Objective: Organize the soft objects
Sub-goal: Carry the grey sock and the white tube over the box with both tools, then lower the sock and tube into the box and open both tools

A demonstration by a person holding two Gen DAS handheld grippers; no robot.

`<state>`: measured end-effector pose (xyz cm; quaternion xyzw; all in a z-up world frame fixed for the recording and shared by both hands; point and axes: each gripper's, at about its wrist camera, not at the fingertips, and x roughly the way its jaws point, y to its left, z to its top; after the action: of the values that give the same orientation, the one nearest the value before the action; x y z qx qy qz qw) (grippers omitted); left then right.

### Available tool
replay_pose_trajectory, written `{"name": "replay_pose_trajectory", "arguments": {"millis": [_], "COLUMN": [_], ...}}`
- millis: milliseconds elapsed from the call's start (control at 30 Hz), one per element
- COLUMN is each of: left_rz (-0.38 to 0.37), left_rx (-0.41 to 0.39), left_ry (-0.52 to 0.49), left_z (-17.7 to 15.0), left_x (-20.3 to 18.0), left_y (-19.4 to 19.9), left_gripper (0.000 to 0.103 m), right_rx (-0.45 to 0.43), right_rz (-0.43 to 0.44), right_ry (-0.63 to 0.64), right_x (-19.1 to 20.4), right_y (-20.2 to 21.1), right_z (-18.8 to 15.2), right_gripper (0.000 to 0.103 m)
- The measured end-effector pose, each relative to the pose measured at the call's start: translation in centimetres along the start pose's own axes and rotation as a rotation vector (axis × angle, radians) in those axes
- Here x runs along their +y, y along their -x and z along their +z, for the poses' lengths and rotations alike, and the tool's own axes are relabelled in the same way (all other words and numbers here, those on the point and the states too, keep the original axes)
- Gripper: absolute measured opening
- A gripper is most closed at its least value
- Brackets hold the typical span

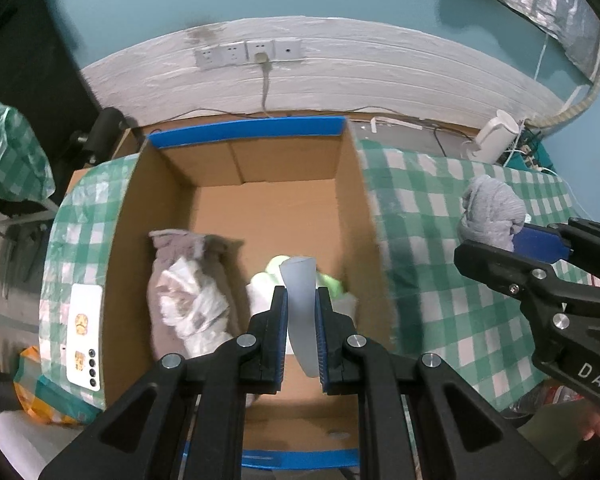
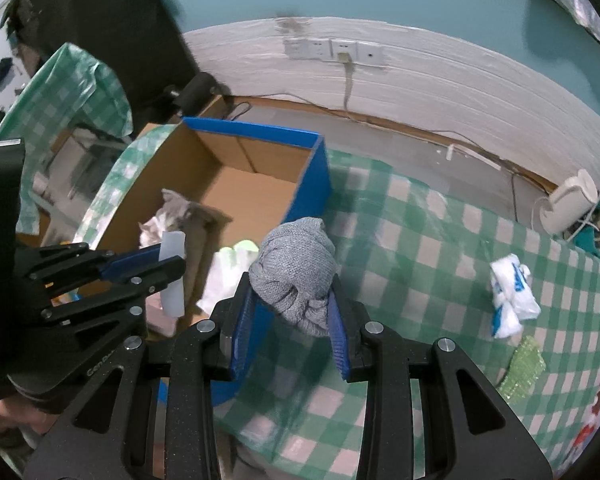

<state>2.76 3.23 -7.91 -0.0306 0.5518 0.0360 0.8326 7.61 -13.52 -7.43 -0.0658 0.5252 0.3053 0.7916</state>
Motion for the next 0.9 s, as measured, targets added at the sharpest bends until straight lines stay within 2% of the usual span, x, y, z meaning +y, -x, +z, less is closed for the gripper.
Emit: {"name": "replay_pose_trajectory", "arguments": {"millis": [367, 667, 900], "left_rz": [0.011, 0.028, 0.061], "left_rx": [0.011, 0.033, 0.037], "left_ry": [0.058, 0.089, 0.109], "left_z": [-1.1, -1.7, -1.7], "left_x": [4.0, 6.0, 6.7], "left_y": [-0.4, -1.1, -1.3], "left_gripper": [0.013, 0.015, 0.019], "right_rx": [0.03, 0.06, 0.065], "right_rz": [0.033, 0.065, 0.072], "right_ry": [0.06, 0.079, 0.086], "right_x": [4.0, 5.9, 6.7], "right_y": [-2.1, -3.8, -4.7], "right_z": [1.2, 1.9, 2.2], "right_gripper": [0.033, 0.033, 0.039]}}
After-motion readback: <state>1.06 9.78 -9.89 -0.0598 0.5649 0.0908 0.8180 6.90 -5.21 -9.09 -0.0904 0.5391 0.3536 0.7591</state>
